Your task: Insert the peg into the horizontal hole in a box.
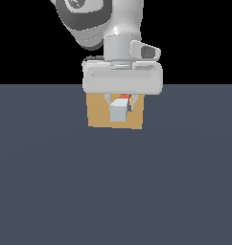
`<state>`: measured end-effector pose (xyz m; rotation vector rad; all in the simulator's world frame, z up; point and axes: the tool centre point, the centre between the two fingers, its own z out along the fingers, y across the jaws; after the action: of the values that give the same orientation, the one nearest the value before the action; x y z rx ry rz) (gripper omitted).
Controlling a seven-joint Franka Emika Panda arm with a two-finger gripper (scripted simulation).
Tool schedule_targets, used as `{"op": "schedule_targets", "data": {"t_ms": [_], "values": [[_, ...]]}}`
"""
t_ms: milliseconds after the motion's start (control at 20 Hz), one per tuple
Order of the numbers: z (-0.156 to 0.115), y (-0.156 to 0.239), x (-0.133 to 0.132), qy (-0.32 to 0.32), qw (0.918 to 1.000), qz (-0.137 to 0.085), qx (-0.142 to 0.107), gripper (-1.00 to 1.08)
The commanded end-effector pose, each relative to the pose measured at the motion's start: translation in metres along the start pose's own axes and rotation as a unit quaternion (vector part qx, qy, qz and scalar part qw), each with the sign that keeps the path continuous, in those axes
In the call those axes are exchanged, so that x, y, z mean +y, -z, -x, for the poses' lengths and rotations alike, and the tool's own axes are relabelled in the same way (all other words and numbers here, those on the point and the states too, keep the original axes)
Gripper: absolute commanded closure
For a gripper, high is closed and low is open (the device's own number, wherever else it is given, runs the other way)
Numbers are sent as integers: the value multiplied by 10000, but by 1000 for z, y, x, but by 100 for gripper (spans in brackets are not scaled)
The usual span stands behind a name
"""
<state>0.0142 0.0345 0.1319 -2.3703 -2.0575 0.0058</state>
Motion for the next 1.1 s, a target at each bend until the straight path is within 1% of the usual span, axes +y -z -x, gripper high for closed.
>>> {"op": "schedule_targets", "data": {"t_ms": [0,250,700,900,1050], "values": [[-5,2,1,5,10000,16,5,108],[-32,2,0,4,10000,19,6,108],[-108,3,-1,3,10000,29,10,108],[-127,4,0,4,10000,32,11,108],[-132,4,1,4,10000,32,11,108]]}}
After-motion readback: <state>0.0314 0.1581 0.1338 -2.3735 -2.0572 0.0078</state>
